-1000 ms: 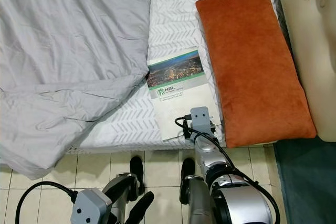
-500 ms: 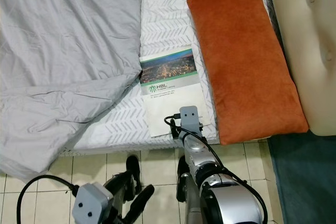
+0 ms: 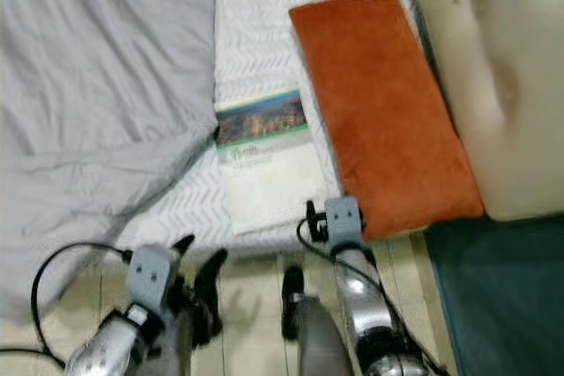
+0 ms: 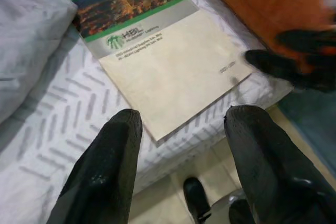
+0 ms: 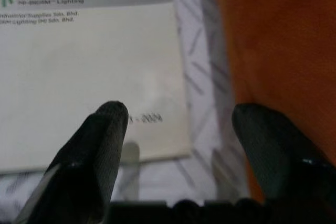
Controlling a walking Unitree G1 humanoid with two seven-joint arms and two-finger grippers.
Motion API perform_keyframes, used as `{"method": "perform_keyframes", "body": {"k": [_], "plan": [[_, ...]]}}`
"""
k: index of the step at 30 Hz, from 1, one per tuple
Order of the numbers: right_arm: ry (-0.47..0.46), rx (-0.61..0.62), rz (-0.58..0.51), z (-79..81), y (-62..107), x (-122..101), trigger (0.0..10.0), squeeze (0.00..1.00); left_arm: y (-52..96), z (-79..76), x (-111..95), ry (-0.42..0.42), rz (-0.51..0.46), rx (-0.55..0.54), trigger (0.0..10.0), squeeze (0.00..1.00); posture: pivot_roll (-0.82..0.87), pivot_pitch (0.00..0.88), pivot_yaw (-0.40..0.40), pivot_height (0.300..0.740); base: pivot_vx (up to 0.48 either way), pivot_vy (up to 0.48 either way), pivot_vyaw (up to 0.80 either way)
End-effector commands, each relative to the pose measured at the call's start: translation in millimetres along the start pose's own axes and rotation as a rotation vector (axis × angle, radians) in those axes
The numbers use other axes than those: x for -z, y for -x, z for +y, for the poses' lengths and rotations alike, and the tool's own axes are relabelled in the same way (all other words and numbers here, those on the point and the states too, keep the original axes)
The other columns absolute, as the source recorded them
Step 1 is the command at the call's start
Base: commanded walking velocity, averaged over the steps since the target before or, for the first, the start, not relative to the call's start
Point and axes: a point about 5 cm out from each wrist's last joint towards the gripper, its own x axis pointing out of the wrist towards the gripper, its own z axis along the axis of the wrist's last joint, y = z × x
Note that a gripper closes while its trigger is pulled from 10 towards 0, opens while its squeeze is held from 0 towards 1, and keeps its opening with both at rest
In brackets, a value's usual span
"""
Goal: Clean up the room
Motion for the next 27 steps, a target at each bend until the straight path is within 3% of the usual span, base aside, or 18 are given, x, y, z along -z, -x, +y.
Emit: {"method": "perform_keyframes", "body": {"k": [1, 2, 3, 5, 6, 9, 15, 20, 21, 22, 27], "plan": [[0.012, 0.033, 0.001, -9.4, 10.5, 4.5, 10.0, 0.0, 3.3, 0.9, 18.6, 0.036, 0.064, -0.008, 10.0, 0.0, -0.01, 0.403, -0.055, 0.74, 0.0, 0.0, 0.0], [0.038, 0.08, -0.035, -19.4, 25.5, -0.9, 10.0, 0.0, -8.9, 7.4, 23.0, 0.034, 0.06, -0.01, 10.0, 0.0, -0.05, 0.339, -0.055, 0.74, 0.0, 0.0, 0.0], [0.057, 0.113, -0.056, -25.7, 35.8, -4.5, 10.0, 0.0, -18.9, 12.2, 26.6, 0.032, 0.056, -0.01, 10.0, 0.0, -0.05, 0.33, -0.052, 0.74, 0.0, 0.0, 0.0], [0.063, 0.148, -0.076, -29.7, 60.3, -8.1, 10.0, 0.0, -44.8, 24.3, 37.1, 0.005, 0.081, 0.007, 10.0, 0.0, -0.12, 0.274, -0.033, 0.74, 0.0, 0.0, 0.0], [0.063, 0.148, -0.076, -29.7, 60.3, -8.1, 10.0, 0.0, -44.8, 24.3, 37.1, 0.005, 0.081, 0.007, 10.0, 0.0, -0.12, 0.274, -0.033, 0.74, 0.0, 0.0, 0.0], [0.059, 0.12, -0.024, -22.7, 85.6, 6.5, 10.0, 0.0, -73.9, 39.8, 50.4, -0.05, 0.168, 0.009, 10.0, 0.0, -0.18, 0.251, 0.0, 0.74, 0.0, 0.0, -0.8], [0.069, 0.116, 0.057, -21.8, 110.0, 13.7, 10.0, 0.0, -102.7, 50.7, 54.2, -0.093, 0.268, -0.018, 10.0, 0.0, -0.27, 0.259, 0.047, 0.74, 0.0, 0.0, -0.79], [0.079, 0.116, 0.11, -22.4, 144.0, 0.2, 10.0, 0.0, -121.1, 47.1, 48.3, -0.093, 0.29, -0.014, 10.0, 0.0, -0.36, 0.368, 0.044, 0.74, 0.0, 0.0, -0.79], [0.079, 0.116, 0.11, -22.4, 144.0, 0.2, 10.0, 0.0, -121.1, 47.1, 48.3, -0.093, 0.29, -0.014, 10.0, 0.0, -0.36, 0.368, 0.044, 0.74, 0.0, 0.0, -0.8], [0.085, 0.077, 0.141, -15.9, 165.8, -1.2, 10.0, 0.0, -126.5, 47.3, 44.4, -0.11, 0.303, -0.038, 10.0, 0.0, -0.42, 0.443, 0.037, 0.74, 0.0, 0.0, 0.0], [0.09, 0.061, 0.214, -12.0, 225.8, -28.4, 10.0, 0.0, -136.6, 60.1, 26.4, -0.1, 0.277, -0.109, 10.0, 0.0, -0.52, 0.627, 0.008, 0.74, 0.0, 0.0, 0.0]]}}
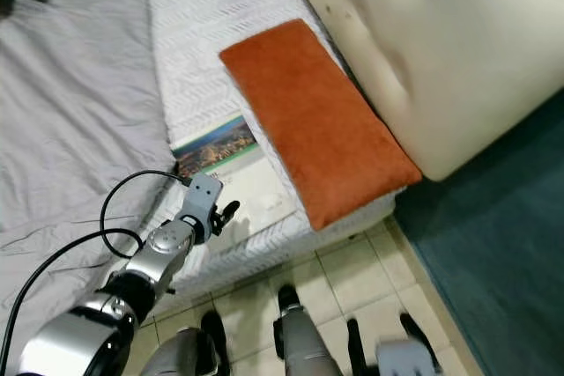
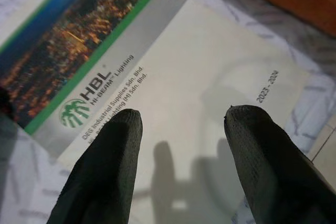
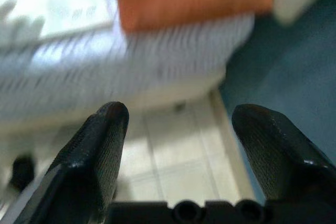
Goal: Clean up the room
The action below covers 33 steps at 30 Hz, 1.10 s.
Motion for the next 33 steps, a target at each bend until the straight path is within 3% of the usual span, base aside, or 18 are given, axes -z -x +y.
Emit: {"method": "perform_keyframes", "body": {"k": [1, 2, 3, 4, 6, 8, 12, 15, 16, 18, 22, 25, 27, 28, 29, 33], "plan": [[0.003, 0.003, 0.009, -3.3, 25.4, -15.1, 10.0, 0.0, 2.3, 2.7, 11.4, 0.019, 0.05, -0.024, 10.0, 0.0, -0.54, 0.667, -0.002, 0.74, 0.0, 0.0, 0.0], [-0.013, 0.0, 0.035, -2.8, 37.5, -16.2, 10.0, 0.0, 1.8, 3.6, 10.0, 0.007, 0.049, -0.032, 10.0, 0.0, -0.55, 0.678, -0.01, 0.74, 0.0, 0.0, 0.0], [-0.013, 0.0, 0.035, -2.8, 37.5, -16.2, 10.0, 0.0, 1.8, 3.6, 10.0, 0.007, 0.049, -0.032, 10.0, 0.0, -0.55, 0.678, -0.01, 0.74, 0.0, 0.0, 0.0], [-0.033, -0.058, 0.088, 4.8, 66.3, -22.4, 10.0, 0.0, 1.3, 6.7, 7.4, -0.044, 0.043, -0.056, 10.0, 0.0, -0.59, 0.728, -0.037, 0.74, 0.0, 0.0, 0.0], [-0.04, -0.088, 0.102, 9.1, 75.4, -25.0, 10.0, 0.0, 1.4, 7.8, 7.5, -0.072, 0.044, -0.066, 10.0, 0.0, -0.59, 0.728, -0.037, 0.74, 0.0, 0.0, 0.0], [-0.059, -0.154, 0.17, 20.4, 98.2, -23.3, 10.0, 0.0, 3.0, 17.8, 7.7, -0.127, 0.05, -0.135, 10.0, 0.0, -0.61, 0.753, -0.064, 0.74, 0.0, 0.0, 0.0], [-0.039, -0.211, 0.203, 26.1, 109.6, -21.1, 10.0, 0.0, 3.5, 29.6, 1.7, -0.164, 0.037, -0.205, 10.0, 0.0, -0.6, 0.757, -0.063, 0.74, 0.0, 0.0, 0.0], [-0.005, -0.208, 0.212, 26.0, 109.0, -10.9, 10.0, 0.0, 2.1, 33.3, -5.2, -0.154, 0.023, -0.223, 10.0, 0.0, -0.58, 0.763, -0.05, 0.74, 0.0, 0.0, 0.0], [0.014, -0.211, 0.192, 27.9, 106.8, -7.8, 10.0, 0.0, 1.5, 33.0, -7.2, -0.146, 0.018, -0.226, 10.0, 0.0, -0.57, 0.764, -0.042, 0.74, 0.0, 0.0, 0.0], [-0.058, -0.268, 0.138, 48.8, 93.0, 10.4, 10.0, 0.0, -0.3, 29.5, -9.6, -0.119, 0.015, -0.223, 10.0, 0.0, -0.56, 0.749, -0.031, 0.74, 0.0, 0.0, 0.0], [-0.06, -0.337, 0.11, 65.6, 77.4, 28.6, 10.0, 0.0, -0.9, 30.1, -10.9, -0.082, 0.019, -0.239, 10.0, 0.0, -0.51, 0.746, -0.007, 0.74, 0.0, 0.0, 0.0], [-0.021, -0.425, 0.083, 82.9, 44.5, 52.2, 10.0, 0.0, -2.0, 30.5, -13.6, -0.022, 0.021, -0.242, 10.0, 0.0, -0.46, 0.741, 0.022, 0.74, 0.0, 0.0, 0.0], [0.034, -0.442, 0.06, 87.4, 19.2, 60.3, 10.0, 0.0, -3.4, 26.5, -15.0, -0.012, 0.022, -0.22, 10.0, 0.0, -0.44, 0.743, 0.029, 0.74, 0.0, 0.0, 0.0], [0.034, -0.442, 0.06, 87.4, 19.2, 60.3, 10.0, 0.0, -3.4, 26.5, -15.0, -0.012, 0.022, -0.22, 10.0, 0.0, -0.44, 0.743, 0.029, 0.74, 0.0, 0.0, 0.0], [0.066, -0.444, 0.035, 88.9, 6.5, 60.4, 10.0, 0.0, -4.3, 23.8, -16.1, -0.015, 0.021, -0.206, 10.0, 0.0, -0.43, 0.748, 0.039, 0.74, 0.0, 0.0, 0.0], [0.155, -0.416, -0.082, 87.0, -31.8, 49.5, 10.0, 0.0, -9.6, 8.6, -26.7, -0.07, -0.006, -0.134, 10.0, 0.0, -0.43, 0.754, 0.044, 0.74, 0.0, 0.0, 0.0]]}}
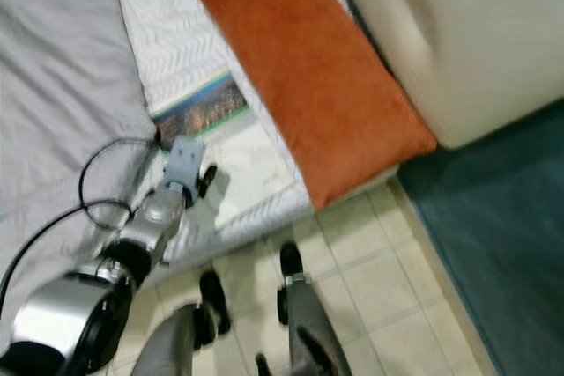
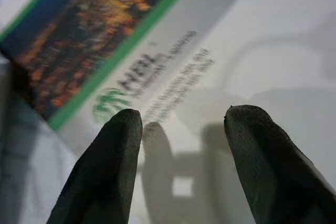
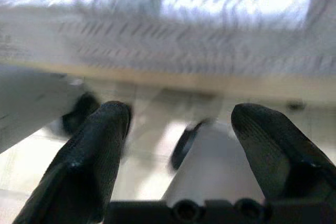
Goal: Clean up the room
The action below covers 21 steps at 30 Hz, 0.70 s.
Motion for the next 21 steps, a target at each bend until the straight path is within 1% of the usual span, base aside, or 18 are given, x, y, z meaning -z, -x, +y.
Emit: {"method": "perform_keyframes", "body": {"k": [1, 2, 5, 6, 7, 8, 9, 10, 11, 12, 14, 15, 17, 18, 19, 20, 21], "plan": [[-0.009, -0.015, 0.076, 7.9, 9.9, 15.8, 10.0, 0.0, 2.9, -9.4, 12.9, -0.034, 0.051, 0.044, 10.0, 0.0, -0.43, 0.754, 0.044, 0.74, 0.0, 0.0, 0.0], [-0.009, -0.009, 0.064, 6.7, 7.1, 15.5, 10.0, 0.0, 2.2, -14.1, 9.6, -0.068, 0.038, 0.068, 10.0, 0.0, -0.43, 0.754, 0.044, 0.74, 0.0, 0.0, 0.0], [0.0, -0.009, 0.046, 10.2, 7.4, 15.2, 10.0, 0.0, 0.4, -21.9, 0.9, -0.118, 0.007, 0.102, 10.0, 0.0, -0.43, 0.748, 0.048, 0.74, 0.0, 0.0, 0.0], [0.0, -0.009, 0.046, 10.2, 7.4, 15.2, 10.0, 0.0, 0.4, -21.9, 0.9, -0.118, 0.007, 0.102, 10.0, 0.0, -0.43, 0.748, 0.048, 0.74, 0.0, 0.0, 0.0], [0.003, -0.004, 0.041, 14.8, 11.6, 15.2, 10.0, 0.0, -0.6, -24.3, -3.9, -0.107, -0.005, 0.104, 10.0, 0.0, -0.44, 0.747, 0.046, 0.74, 0.0, 0.0, 0.0], [0.001, 0.0, 0.04, 17.4, 13.7, 15.2, 10.0, 0.0, -0.9, -24.9, -4.7, -0.075, -0.003, 0.1, 10.0, 0.0, -0.44, 0.745, 0.042, 0.74, 0.0, 0.0, 0.0], [0.001, 0.0, 0.04, 17.4, 13.7, 15.2, 10.0, 0.0, -0.9, -24.9, -4.7, -0.075, -0.003, 0.1, 10.0, 0.0, -0.44, 0.745, 0.042, 0.74, 0.0, 0.0, 0.0], [0.0, 0.009, 0.039, 21.4, 17.1, 14.7, 10.0, 0.0, -0.9, -25.3, -3.2, 0.009, 0.012, 0.079, 10.0, 0.0, -0.44, 0.747, 0.044, 0.74, 0.0, 0.0, 0.0], [0.003, 0.016, 0.035, 22.7, 18.2, 13.8, 10.0, 0.0, -0.5, -25.1, -0.9, 0.061, 0.025, 0.067, 10.0, 0.0, -0.44, 0.748, 0.043, 0.74, 0.0, 0.0, 0.0], [0.005, 0.022, 0.031, 23.4, 18.7, 13.1, 10.0, 0.0, -0.2, -25.0, 0.7, 0.092, 0.033, 0.059, 10.0, 0.0, -0.44, 0.748, 0.043, 0.74, 0.0, 0.0, 0.0], [0.002, 0.026, 0.02, 26.6, 19.8, 8.8, 10.0, 0.0, 3.3, -25.1, 14.6, 0.2, 0.081, 0.034, 10.0, 0.0, -0.46, 0.753, 0.041, 0.74, 0.0, 0.0, 0.0], [0.002, 0.026, 0.02, 26.6, 19.8, 8.8, 10.0, 0.0, 3.3, -25.1, 14.6, 0.2, 0.081, 0.034, 10.0, 0.0, -0.46, 0.753, 0.041, 0.74, 0.0, 0.0, 0.0], [-0.007, 0.041, 0.005, 27.6, 21.4, 3.2, 10.0, 0.0, 8.3, -28.4, 30.6, 0.269, 0.132, 0.025, 10.0, 0.0, -0.46, 0.753, 0.039, 0.74, 0.0, 0.0, 0.0], [-0.01, 0.053, -0.006, 26.4, 22.4, -0.8, 10.0, 0.0, 11.1, -32.0, 38.4, 0.286, 0.16, 0.033, 10.0, 0.0, -0.47, 0.754, 0.038, 0.74, 0.0, 0.0, 0.0], [-0.01, 0.063, -0.014, 25.3, 23.3, -3.6, 10.0, 0.0, 12.9, -35.1, 42.9, 0.291, 0.177, 0.043, 10.0, 0.0, -0.47, 0.754, 0.038, 0.74, 0.0, 0.0, 0.0], [-0.011, 0.075, -0.022, 23.7, 24.0, -6.8, 10.0, 0.0, 14.6, -39.1, 46.9, 0.275, 0.195, 0.057, 10.0, 0.0, -0.47, 0.757, 0.036, 0.74, 0.0, 0.0, 0.0], [-0.011, 0.075, -0.022, 23.7, 24.0, -6.8, 10.0, 0.0, 14.6, -39.1, 46.9, 0.275, 0.195, 0.057, 10.0, 0.0, -0.47, 0.757, 0.036, 0.74, 0.0, 0.0, 0.0]]}}
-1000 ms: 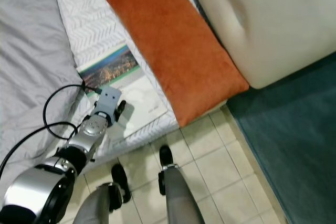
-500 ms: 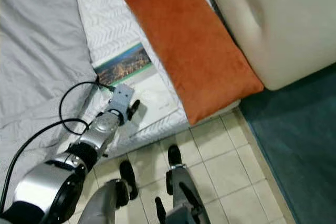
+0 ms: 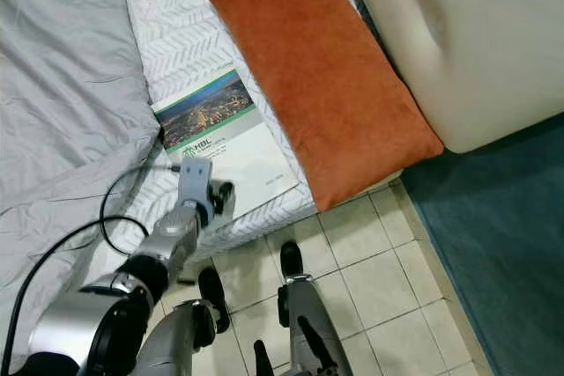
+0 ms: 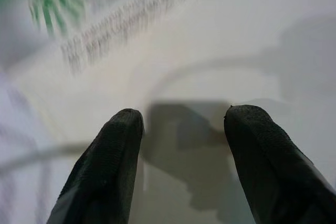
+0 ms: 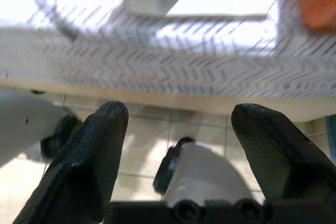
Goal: Clean up the room
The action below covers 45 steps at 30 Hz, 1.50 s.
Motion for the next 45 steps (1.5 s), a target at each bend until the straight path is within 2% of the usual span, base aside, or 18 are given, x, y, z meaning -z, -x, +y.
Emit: {"method": "perform_keyframes", "body": {"k": [1, 3, 5, 13, 15, 17, 19, 21, 25, 29, 32, 33, 36, 39, 41, 42, 43, 45], "plan": [[-0.016, -0.014, 0.051, 7.6, 10.7, 3.9, 10.0, 0.0, 5.2, -12.6, 26.3, 0.038, 0.11, 0.077, 10.0, 0.0, -0.47, 0.758, 0.036, 0.74, 0.0, 0.0, 0.0], [-0.018, -0.006, 0.05, 6.6, 11.0, 3.0, 10.0, 0.0, 6.0, -17.9, 29.4, 0.065, 0.128, 0.12, 10.0, 0.0, -0.47, 0.758, 0.036, 0.74, 0.0, 0.0, 0.0], [-0.025, 0.012, 0.042, 5.0, 10.9, -1.7, 10.0, 0.0, 6.9, -30.3, 31.0, -0.037, 0.129, 0.158, 10.0, 0.0, -0.45, 0.755, 0.042, 0.74, 0.0, 0.0, 0.0], [-0.038, 0.007, 0.039, 9.9, 13.2, -7.7, 10.0, 0.0, 7.9, -59.1, 23.6, -0.142, 0.081, 0.273, 10.0, 0.0, -0.44, 0.75, 0.047, 0.74, 0.0, 0.0, 0.0], [-0.041, 0.006, 0.044, 11.3, 13.7, -8.3, 10.0, 0.0, 8.8, -67.0, 21.5, -0.24, 0.059, 0.322, 10.0, 0.0, -0.45, 0.75, 0.045, 0.74, 0.0, 0.0, 0.0], [-0.042, 0.007, 0.045, 11.5, 13.5, -9.0, 10.0, 0.0, 8.4, -65.0, 20.6, -0.3, 0.048, 0.319, 10.0, 0.0, -0.44, 0.752, 0.05, 0.74, 0.0, 0.0, 0.0], [-0.044, 0.006, 0.046, 11.9, 13.2, -9.2, 10.0, 0.0, 7.5, -60.2, 19.1, -0.344, 0.04, 0.307, 10.0, 0.0, -0.43, 0.751, 0.053, 0.74, 0.0, 0.0, 0.0], [-0.048, 0.004, 0.047, 12.8, 12.2, -9.6, 10.0, 0.0, 5.0, -43.4, 15.0, -0.474, 0.025, 0.269, 10.0, 0.0, -0.43, 0.752, 0.058, 0.74, 0.0, 0.0, 0.0], [-0.053, 0.007, 0.048, 12.8, 11.2, -9.4, 10.0, 0.0, 4.2, -32.7, 14.7, -0.536, 0.029, 0.247, 10.0, 0.0, -0.41, 0.753, 0.062, 0.74, 0.0, 0.0, 0.0], [-0.059, -0.002, 0.056, 12.9, 12.1, -8.7, 10.0, 0.0, 10.6, -4.0, 41.5, -0.531, 0.149, 0.195, 10.0, 0.0, -0.39, 0.754, 0.059, 0.74, 0.0, 0.0, 0.0], [-0.061, -0.007, 0.062, 13.4, 13.5, -7.8, 10.0, 0.0, 15.2, 4.2, 55.3, -0.55, 0.203, 0.182, 10.0, 0.0, -0.39, 0.752, 0.055, 0.74, 0.0, 0.0, 0.0], [-0.062, -0.01, 0.065, 13.4, 14.0, -7.7, 10.0, 0.0, 19.9, 15.6, 67.1, -0.602, 0.251, 0.153, 10.0, 0.0, -0.39, 0.751, 0.05, 0.74, 0.0, 0.0, 0.0], [-0.063, -0.012, 0.066, 12.9, 13.6, -7.7, 10.0, 0.0, 22.4, 27.0, 71.4, -0.65, 0.269, 0.115, 10.0, 0.0, -0.39, 0.754, 0.044, 0.74, 0.0, 0.0, 0.0], [-0.065, -0.012, 0.069, 11.9, 12.5, -7.1, 10.0, 0.0, 21.8, 46.3, 62.9, -0.761, 0.238, 0.025, 10.0, 0.0, -0.38, 0.755, 0.042, 0.74, 0.0, 0.0, 0.0], [-0.065, -0.012, 0.07, 11.7, 12.1, -6.8, 10.0, 0.0, 21.0, 49.7, 59.2, -0.781, 0.224, 0.007, 10.0, 0.0, -0.38, 0.756, 0.044, 0.74, 0.0, 0.0, 0.0], [-0.065, -0.012, 0.071, 11.6, 11.7, -6.7, 10.0, 0.0, 19.4, 55.1, 51.4, -0.817, 0.195, -0.029, 10.0, 0.0, -0.38, 0.755, 0.041, 0.74, 0.0, 0.0, 0.0], [-0.066, -0.011, 0.072, 10.9, 10.9, -6.0, 10.0, 0.0, 16.5, 64.3, 36.2, -0.906, 0.145, -0.105, 10.0, 0.0, -0.37, 0.754, 0.04, 0.74, 0.0, 0.0, 0.0], [-0.066, -0.012, 0.072, 10.7, 10.3, -5.8, 10.0, 0.0, 14.4, 69.4, 23.9, -0.957, 0.104, -0.148, 10.0, 0.0, -0.37, 0.75, 0.039, 0.74, 0.0, 0.0, 0.0]]}}
